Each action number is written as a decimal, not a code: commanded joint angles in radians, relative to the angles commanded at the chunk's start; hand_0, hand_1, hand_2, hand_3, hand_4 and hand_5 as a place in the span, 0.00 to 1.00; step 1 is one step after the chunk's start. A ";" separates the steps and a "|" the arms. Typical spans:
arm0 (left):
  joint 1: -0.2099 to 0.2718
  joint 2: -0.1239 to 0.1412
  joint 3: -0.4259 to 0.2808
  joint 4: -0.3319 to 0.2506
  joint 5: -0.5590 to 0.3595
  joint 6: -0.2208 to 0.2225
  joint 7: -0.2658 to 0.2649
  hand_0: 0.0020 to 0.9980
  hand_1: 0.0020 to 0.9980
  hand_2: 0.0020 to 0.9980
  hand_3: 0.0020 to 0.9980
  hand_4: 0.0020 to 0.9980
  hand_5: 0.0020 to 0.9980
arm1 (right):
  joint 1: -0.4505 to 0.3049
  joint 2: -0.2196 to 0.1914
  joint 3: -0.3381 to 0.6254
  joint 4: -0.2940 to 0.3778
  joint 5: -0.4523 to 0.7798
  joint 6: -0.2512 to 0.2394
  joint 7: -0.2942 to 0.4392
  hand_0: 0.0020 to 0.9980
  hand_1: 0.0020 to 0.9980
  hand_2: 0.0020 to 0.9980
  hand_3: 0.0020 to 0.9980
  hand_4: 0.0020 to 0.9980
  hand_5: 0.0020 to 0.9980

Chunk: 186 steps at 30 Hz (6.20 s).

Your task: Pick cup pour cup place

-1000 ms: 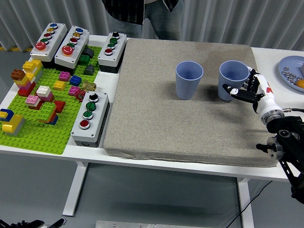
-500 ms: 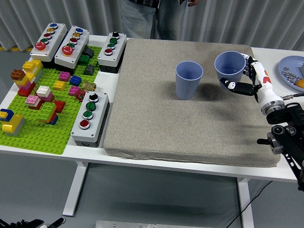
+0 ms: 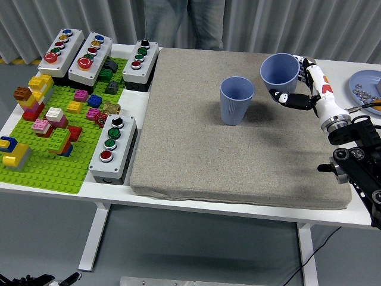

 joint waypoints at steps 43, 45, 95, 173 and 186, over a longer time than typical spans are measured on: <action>-0.005 0.004 0.005 0.000 -0.004 0.001 0.001 0.77 0.75 0.81 0.65 0.51 0.99 | 0.063 0.026 -0.088 -0.045 -0.305 -0.075 0.063 0.76 0.67 0.56 0.66 0.75 0.03; -0.006 0.004 0.004 0.000 -0.003 0.001 0.001 0.77 0.75 0.81 0.65 0.51 0.99 | 0.069 0.023 -0.096 -0.051 -0.315 -0.079 0.066 0.76 0.67 0.56 0.65 0.75 0.03; -0.009 0.009 -0.004 0.000 0.008 0.000 0.003 0.77 0.76 0.81 0.65 0.51 0.99 | 0.147 0.016 -0.205 -0.151 -0.491 -0.171 0.060 0.78 0.68 0.56 0.64 0.74 0.02; -0.009 0.013 -0.006 0.000 0.009 0.001 0.004 0.77 0.76 0.81 0.65 0.51 0.99 | 0.250 -0.023 -0.448 -0.186 -0.688 -0.303 -0.076 0.84 0.69 0.57 0.61 0.75 0.04; -0.011 0.014 -0.003 0.000 0.006 0.001 0.003 0.77 0.76 0.81 0.65 0.51 0.99 | 0.272 -0.032 -0.483 -0.188 -0.705 -0.303 -0.091 0.85 0.69 0.57 0.61 0.75 0.04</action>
